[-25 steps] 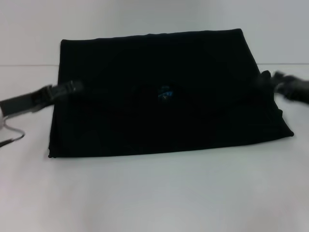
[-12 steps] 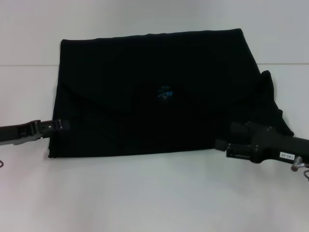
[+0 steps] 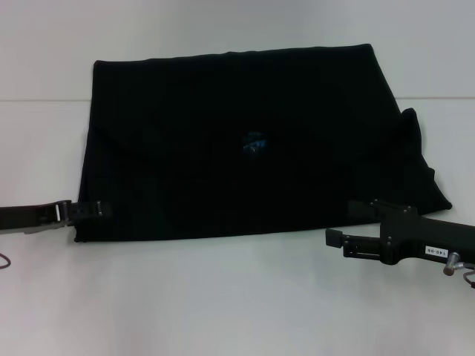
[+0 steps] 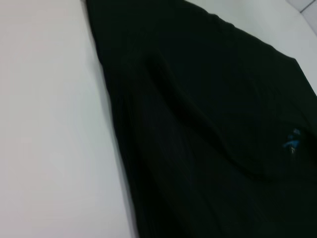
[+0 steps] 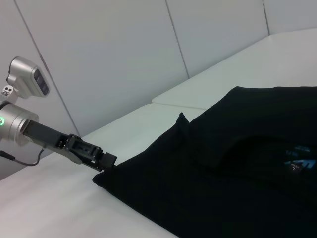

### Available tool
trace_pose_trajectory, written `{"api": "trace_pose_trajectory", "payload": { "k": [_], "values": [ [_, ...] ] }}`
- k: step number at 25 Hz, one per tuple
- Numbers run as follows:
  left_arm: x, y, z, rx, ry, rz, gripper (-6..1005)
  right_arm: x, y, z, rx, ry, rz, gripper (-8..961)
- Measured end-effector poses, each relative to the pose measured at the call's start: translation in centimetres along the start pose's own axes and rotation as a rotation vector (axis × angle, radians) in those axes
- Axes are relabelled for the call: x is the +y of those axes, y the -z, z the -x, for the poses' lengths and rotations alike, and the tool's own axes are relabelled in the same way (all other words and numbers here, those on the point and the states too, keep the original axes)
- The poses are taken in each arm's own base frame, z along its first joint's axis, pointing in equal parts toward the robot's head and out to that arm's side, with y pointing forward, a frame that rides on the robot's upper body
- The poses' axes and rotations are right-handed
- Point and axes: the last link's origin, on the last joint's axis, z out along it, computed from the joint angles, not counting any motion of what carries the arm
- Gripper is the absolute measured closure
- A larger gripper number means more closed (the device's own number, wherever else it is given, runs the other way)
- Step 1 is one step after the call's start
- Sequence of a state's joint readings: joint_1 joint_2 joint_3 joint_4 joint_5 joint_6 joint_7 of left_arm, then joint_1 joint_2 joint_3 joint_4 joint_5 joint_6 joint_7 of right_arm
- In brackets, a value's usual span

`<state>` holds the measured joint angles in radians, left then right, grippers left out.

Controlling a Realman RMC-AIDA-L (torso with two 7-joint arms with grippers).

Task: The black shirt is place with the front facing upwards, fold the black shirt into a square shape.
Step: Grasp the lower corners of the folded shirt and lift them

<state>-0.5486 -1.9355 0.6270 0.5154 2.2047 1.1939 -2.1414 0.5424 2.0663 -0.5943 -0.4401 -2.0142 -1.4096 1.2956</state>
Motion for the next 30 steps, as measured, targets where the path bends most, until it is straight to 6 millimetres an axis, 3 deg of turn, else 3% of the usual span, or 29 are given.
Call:
{"api": "trace_pose_trajectory", "payload": {
  "k": [11, 21, 26, 30],
  "values": [
    [1.0, -0.4, 0.0, -0.046, -0.028, 0.040, 149, 0.0, -0.1, 0.0, 0.000, 0.002, 0.000, 8],
    [1.3, -0.8, -0.2, -0.097, -0.064, 0.014, 329, -0.1, 0.1, 0.0, -0.004, -0.009, -0.008, 9],
    [1.3, -0.8, -0.3, -0.094, -0.065, 0.010, 519, -0.5, 0.6, 0.1, -0.003, -0.028, -0.022, 9],
    [1.3, -0.8, -0.3, -0.096, -0.064, 0.011, 688, -2.4, 2.5, 1.4, 0.013, -0.136, -0.089, 9]
  ]
}}
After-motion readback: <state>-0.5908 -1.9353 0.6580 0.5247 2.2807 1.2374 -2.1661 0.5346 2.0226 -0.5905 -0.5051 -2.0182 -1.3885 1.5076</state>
